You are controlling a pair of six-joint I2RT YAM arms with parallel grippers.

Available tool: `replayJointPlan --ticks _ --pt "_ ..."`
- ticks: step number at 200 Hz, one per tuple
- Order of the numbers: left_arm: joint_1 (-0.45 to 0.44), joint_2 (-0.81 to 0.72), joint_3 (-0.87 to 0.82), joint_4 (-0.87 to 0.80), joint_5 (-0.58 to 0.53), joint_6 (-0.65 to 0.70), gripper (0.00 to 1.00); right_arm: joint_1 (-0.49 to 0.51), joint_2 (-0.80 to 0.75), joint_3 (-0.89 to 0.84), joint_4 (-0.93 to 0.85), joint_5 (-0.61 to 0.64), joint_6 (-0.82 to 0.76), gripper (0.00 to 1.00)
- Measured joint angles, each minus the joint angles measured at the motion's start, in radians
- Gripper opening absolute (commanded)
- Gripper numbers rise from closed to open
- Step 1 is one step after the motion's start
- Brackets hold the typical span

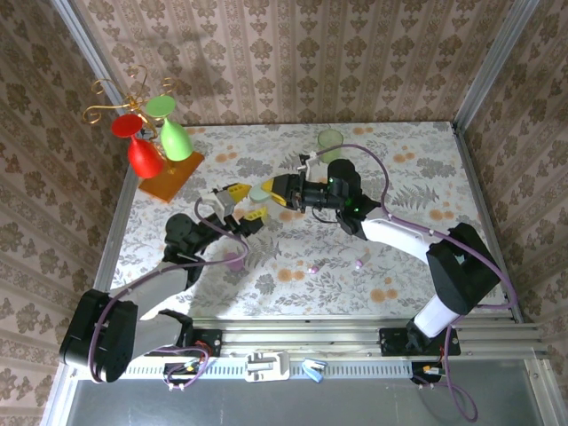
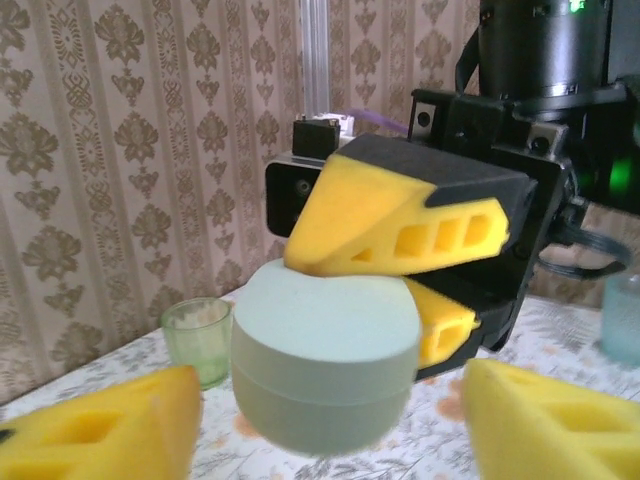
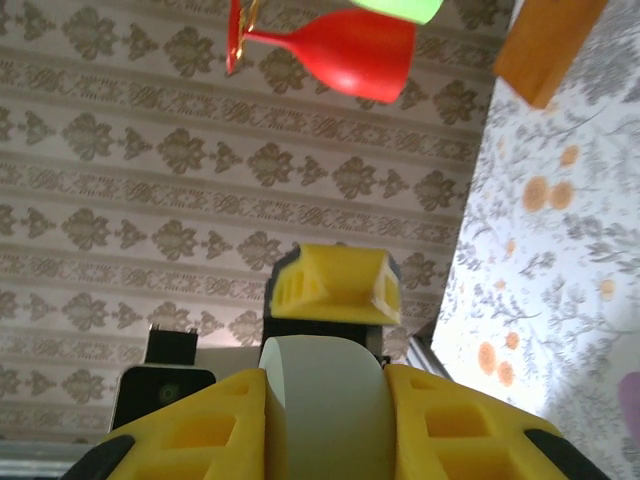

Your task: Insert the wireless bluetooth earbuds into the charging case

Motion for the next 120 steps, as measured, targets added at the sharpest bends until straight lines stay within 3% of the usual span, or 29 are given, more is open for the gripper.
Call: replayJointPlan --ticks 10,51,86,120 --pt "-0.003 -0.006 0.0 -0.024 -0.009 0.011 1.0 -0.02 0.0 -0.01 -0.005 0.014 -0.011 0.22" --pt "-0.04 -0.005 -0.001 -0.152 -0.095 0.125 1.0 -0.131 0.035 -0.035 -0.08 0.123 -0.106 0.21" --pt "-0.118 0.032 0.0 -0.304 -0.185 0.227 1.0 -0.217 0.127 -0.034 -0.202 0.273 -0.206 0.21" --pt "-0.138 0.059 0.005 -0.426 -0.272 0.275 1.0 -0.259 0.242 0.04 -0.338 0.404 -0.299 0.22"
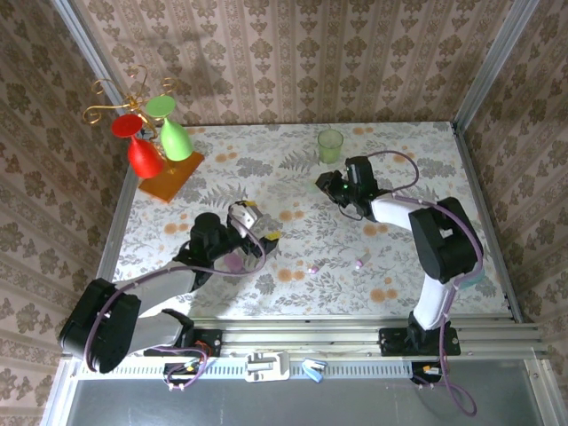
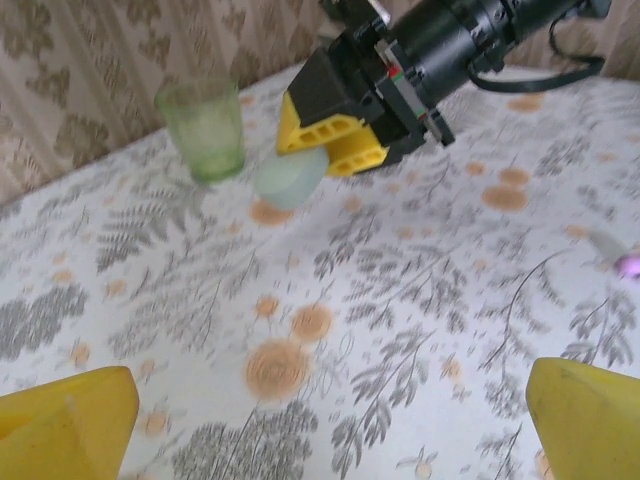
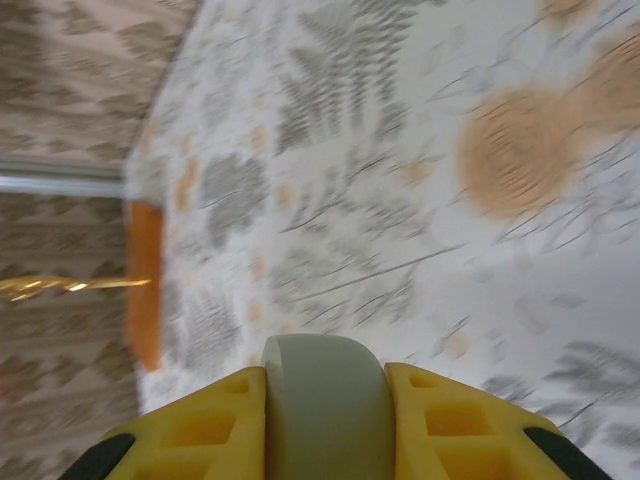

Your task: Insert the wireless bluetooth earbuds into the charging case

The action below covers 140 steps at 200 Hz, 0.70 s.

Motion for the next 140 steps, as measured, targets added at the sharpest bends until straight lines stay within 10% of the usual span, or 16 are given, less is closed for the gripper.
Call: replayJointPlan --ticks 71,140 --pt "-0.002 -0.018 0.009 -0.109 -0.148 -0.01 1.0 -0.034 0.177 0.157 -0.119 0.094 -0.095 0.45" --pt "0.003 -0.105 0.093 -0.454 -0.462 -0.222 1.0 -0.052 0.009 0.068 -0.199 0.19 -0.235 0.76"
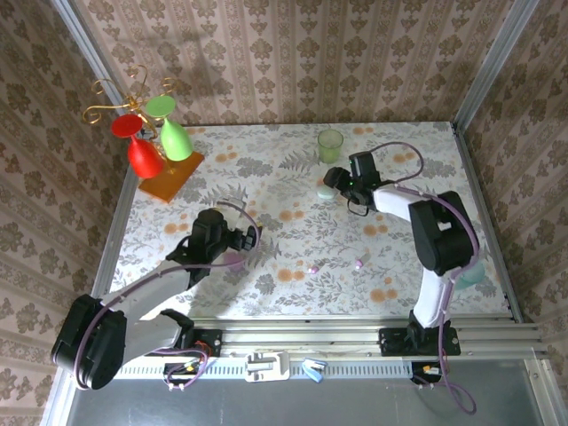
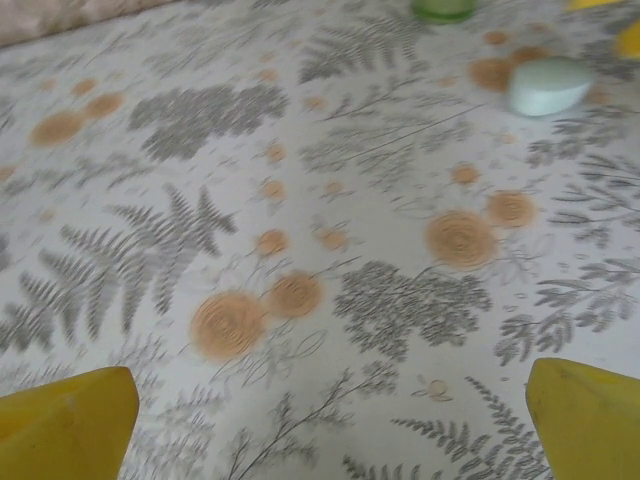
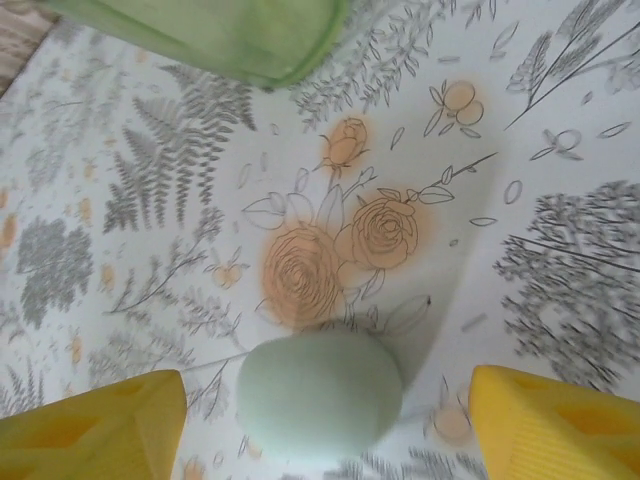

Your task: Insert the wireless bluetooth earbuds into the charging case

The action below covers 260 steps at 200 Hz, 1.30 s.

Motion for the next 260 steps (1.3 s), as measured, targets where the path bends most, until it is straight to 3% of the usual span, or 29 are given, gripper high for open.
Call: replayJointPlan --ticks 38,66,104,132,169,235,260 --pt "0.054 0.05 0.137 -0.29 -0.109 -0.237 1.0 0.048 -0.219 -0.106 -0.009 0.018 -0.119 0.77" --pt "0.047 0.113 0.235 -0.546 -0.163 -0.453 1.0 0.095 -0.306 -0.169 -0.024 0.019 -0.171 0.77" --pt "-0.018 0.186 0.271 -0.821 -0.151 -0.747 0.99 0.11 -0.328 -0.209 -0.053 0.02 -0.196 0.77" --pt "-0.06 0.217 0.271 -0.912 -0.105 -0.887 0.95 0.11 -0.328 -0.21 -0.055 0.02 -0.2 0.77" --pt "-0.07 0.241 0.278 -0.906 -0.056 -0.966 0.83 0.117 -0.328 -0.21 -0.05 0.02 -0.203 0.77" --pt "-0.07 0.33 0.326 -0.907 -0.034 -0.973 0.83 0.117 -0.328 -0.216 -0.045 0.02 -0.216 0.77" --pt "-0.07 0.329 0.334 -0.907 -0.035 -0.97 0.76 0.117 -0.328 -0.227 -0.045 0.02 -0.218 0.77"
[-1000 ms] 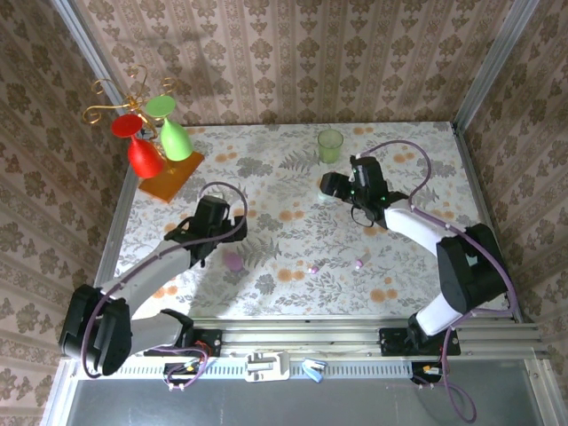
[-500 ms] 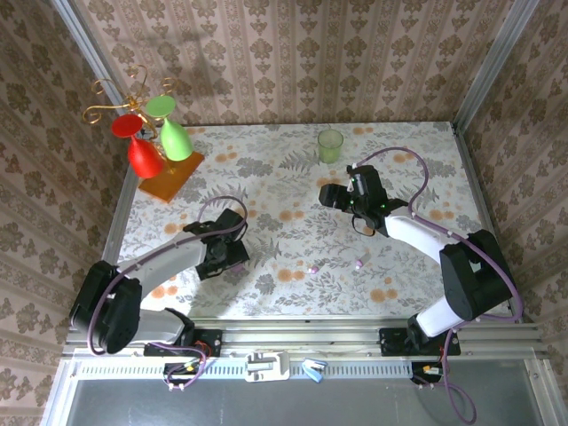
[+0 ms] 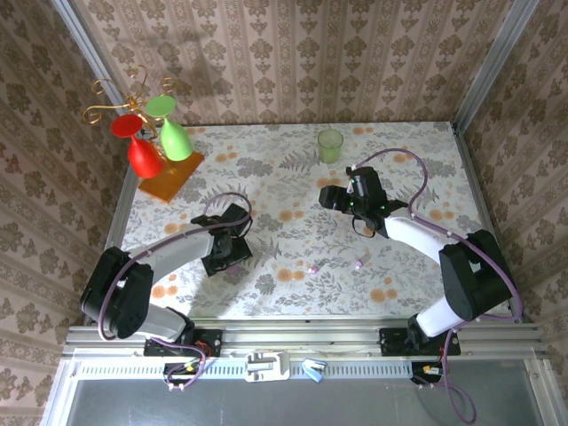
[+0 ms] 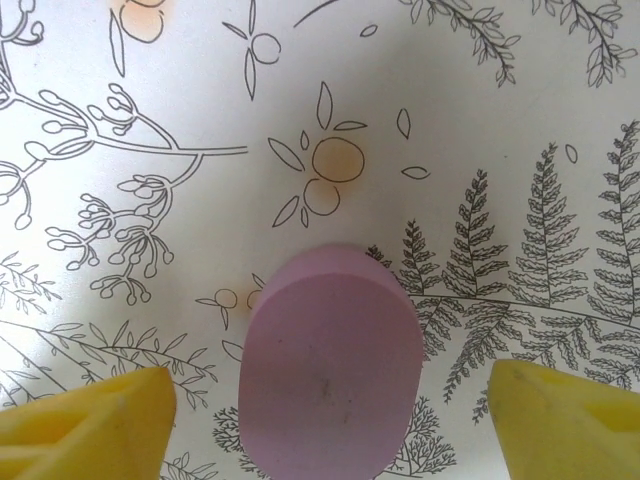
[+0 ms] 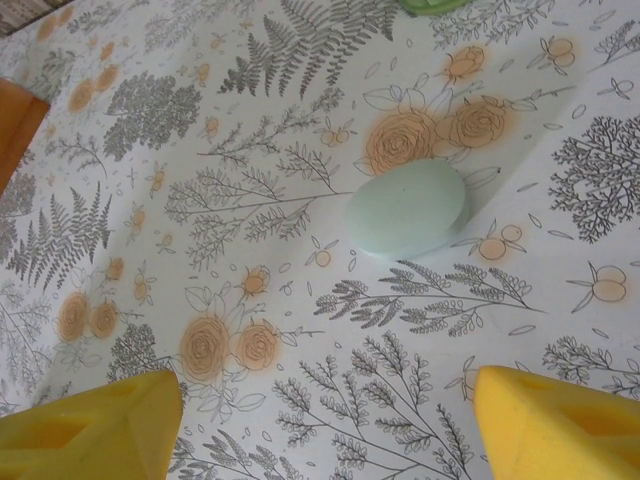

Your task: Insert the wireless bluetooth earbuds into the charging case

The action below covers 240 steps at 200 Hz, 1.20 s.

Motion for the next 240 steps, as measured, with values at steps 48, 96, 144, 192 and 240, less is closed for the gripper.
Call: replayJointPlan --ticks 48,96,144,192,240 --pt "0.0 0.011 0.0 0.001 0.002 0.016 0.62 0.0 0.0 -0.002 0.0 0.0 0.0 0.77" --pt "-0.007 0.038 0.001 0.005 0.012 0.068 0.46 0.0 -0.027 -0.005 -0.006 0.003 0.001 0.77" --pt "-0.036 0.084 0.09 0.016 0.013 0.286 0.39 -0.008 -0.168 -0.032 -0.051 -0.003 0.032 0.76" --pt "-0.105 0.187 0.253 0.073 -0.037 0.594 0.38 -0.027 -0.258 -0.035 -0.129 -0.091 0.082 0.76" --pt "-0.116 0.209 0.288 0.24 -0.063 0.86 0.38 -0.029 -0.296 -0.051 -0.163 -0.261 0.148 0.76"
